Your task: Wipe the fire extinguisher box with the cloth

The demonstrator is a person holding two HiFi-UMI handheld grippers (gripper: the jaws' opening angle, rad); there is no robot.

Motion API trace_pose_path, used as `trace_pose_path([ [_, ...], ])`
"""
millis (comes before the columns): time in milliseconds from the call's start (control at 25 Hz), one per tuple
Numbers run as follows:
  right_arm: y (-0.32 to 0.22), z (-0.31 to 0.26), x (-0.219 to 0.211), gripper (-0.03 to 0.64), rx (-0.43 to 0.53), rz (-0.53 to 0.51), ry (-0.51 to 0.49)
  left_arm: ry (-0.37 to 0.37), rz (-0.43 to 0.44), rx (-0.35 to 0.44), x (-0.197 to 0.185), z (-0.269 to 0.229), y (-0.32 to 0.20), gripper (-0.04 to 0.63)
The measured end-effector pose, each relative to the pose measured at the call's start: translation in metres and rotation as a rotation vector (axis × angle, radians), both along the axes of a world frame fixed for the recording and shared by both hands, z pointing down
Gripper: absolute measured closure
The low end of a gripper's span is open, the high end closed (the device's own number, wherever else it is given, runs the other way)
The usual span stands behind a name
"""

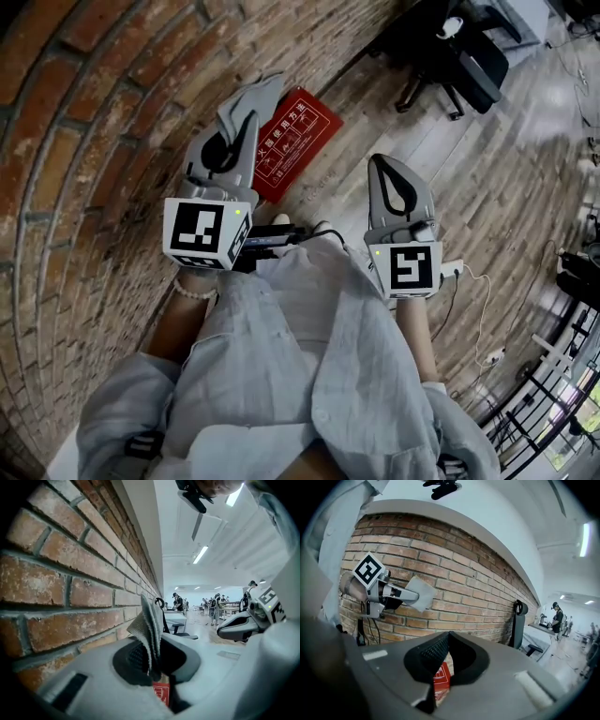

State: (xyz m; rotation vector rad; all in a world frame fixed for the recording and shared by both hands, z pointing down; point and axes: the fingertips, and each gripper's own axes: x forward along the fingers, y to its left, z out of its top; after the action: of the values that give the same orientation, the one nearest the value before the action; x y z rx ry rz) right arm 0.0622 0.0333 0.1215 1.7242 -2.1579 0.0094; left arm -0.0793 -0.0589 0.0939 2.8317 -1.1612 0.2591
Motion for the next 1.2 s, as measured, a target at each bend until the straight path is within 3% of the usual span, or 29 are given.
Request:
trace_pose_path([
  [400, -0.001, -0.011, -0.005, 0.609, 0.013, -0.008, 0.008, 0.033, 0.041, 0.0, 0.005, -0.008, 0.009, 0.586],
  [1200, -0.004, -0.009, -0.009, 0.609, 0.011, -0.018, 0.018, 0.001, 0.078, 0.0, 0.01, 0.001, 0.014, 0.586],
])
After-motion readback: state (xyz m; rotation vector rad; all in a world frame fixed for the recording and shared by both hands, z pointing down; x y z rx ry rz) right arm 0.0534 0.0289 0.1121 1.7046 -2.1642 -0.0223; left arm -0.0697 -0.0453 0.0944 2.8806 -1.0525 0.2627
